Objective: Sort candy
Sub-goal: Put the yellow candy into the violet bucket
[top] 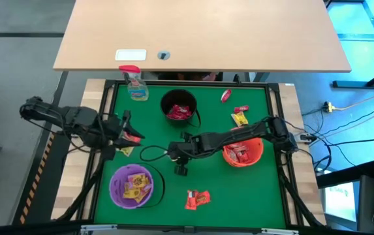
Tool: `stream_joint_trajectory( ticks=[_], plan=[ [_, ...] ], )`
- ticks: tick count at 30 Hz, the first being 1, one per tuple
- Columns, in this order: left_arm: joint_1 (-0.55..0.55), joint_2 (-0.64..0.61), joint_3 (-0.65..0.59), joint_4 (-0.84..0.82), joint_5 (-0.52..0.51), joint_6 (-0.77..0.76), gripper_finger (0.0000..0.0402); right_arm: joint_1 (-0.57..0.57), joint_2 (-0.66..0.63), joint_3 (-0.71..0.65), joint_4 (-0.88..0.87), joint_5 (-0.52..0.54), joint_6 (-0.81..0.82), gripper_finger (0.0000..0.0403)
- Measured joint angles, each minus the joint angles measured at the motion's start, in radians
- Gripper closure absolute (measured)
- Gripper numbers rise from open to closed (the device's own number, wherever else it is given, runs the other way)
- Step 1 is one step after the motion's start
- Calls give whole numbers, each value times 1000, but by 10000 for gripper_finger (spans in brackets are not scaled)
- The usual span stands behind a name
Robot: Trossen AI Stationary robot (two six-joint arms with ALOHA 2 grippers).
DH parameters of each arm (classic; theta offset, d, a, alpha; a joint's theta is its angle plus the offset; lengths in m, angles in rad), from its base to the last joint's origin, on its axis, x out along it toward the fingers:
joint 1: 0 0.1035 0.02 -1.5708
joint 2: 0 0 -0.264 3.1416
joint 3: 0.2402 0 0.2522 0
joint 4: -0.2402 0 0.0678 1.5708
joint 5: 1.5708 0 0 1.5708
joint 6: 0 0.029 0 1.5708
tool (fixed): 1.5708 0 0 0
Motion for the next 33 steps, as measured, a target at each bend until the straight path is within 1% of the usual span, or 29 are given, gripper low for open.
stream_joint_trajectory(
  ticks=[4, 9, 17, 22, 33],
  plan=[
    [0, -27, 0, -2, -21, 3, 279, 1, -29, 0, 4, 1, -3, 354],
    [0, -22, 0, -7, -24, 3, 279, 1, -80, 0, 9, 16, -3, 354],
    [0, 48, 0, -30, -24, 3, 279, 23, -145, 0, 42, 26, -10, 354],
    [0, 97, 0, -28, -19, -2, 279, 43, -157, 0, 51, 67, -34, 354],
    [0, 172, 0, -19, -17, 1, 279, 47, -162, 1, 57, 69, -34, 354]
  ],
)
